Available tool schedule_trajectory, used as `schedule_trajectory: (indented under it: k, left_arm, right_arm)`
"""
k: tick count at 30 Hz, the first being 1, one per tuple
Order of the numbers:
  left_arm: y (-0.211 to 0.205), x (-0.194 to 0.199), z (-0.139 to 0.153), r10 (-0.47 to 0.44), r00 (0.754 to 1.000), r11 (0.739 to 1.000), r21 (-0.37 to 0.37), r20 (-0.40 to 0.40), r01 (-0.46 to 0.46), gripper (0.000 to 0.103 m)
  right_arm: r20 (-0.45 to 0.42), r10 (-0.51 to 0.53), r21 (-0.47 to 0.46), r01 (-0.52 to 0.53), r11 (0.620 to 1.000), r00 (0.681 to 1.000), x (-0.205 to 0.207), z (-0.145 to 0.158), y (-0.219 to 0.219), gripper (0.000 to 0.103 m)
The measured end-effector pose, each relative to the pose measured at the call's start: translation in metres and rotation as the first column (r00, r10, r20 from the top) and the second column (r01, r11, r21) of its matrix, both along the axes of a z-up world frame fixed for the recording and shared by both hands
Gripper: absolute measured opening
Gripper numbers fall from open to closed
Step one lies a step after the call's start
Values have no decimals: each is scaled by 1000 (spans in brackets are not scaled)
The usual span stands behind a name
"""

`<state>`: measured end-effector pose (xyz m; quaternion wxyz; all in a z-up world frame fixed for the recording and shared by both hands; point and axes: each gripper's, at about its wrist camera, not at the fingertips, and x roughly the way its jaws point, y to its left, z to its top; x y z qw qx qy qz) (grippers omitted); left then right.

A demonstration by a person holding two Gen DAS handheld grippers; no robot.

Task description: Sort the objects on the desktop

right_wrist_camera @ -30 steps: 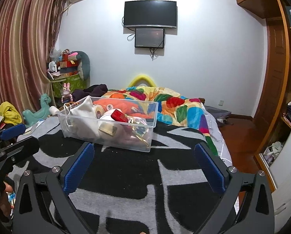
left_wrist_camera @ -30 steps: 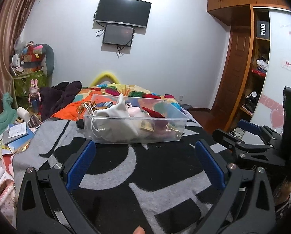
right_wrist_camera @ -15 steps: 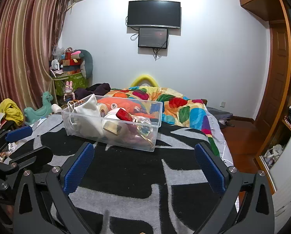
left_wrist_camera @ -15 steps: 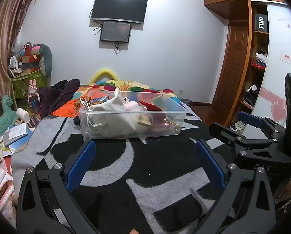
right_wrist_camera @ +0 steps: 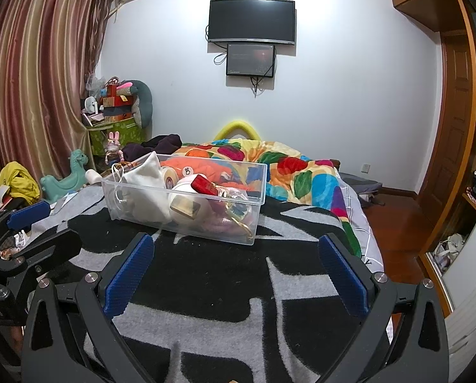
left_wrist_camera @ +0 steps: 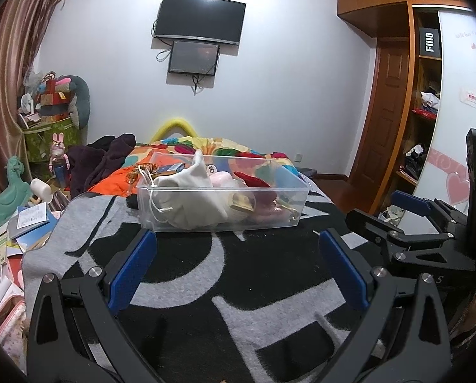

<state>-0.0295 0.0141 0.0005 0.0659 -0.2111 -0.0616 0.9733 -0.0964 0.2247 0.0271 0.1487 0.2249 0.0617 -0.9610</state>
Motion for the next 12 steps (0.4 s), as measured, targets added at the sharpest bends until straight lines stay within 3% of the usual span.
schedule_trajectory:
  k: [12]
  left_arm:
    - [-3,4,5,28,999,1000,-11,-26,-28,103]
  right_arm:
    - [3,3,-1,-3,1000,1000,1,-1,-1,103]
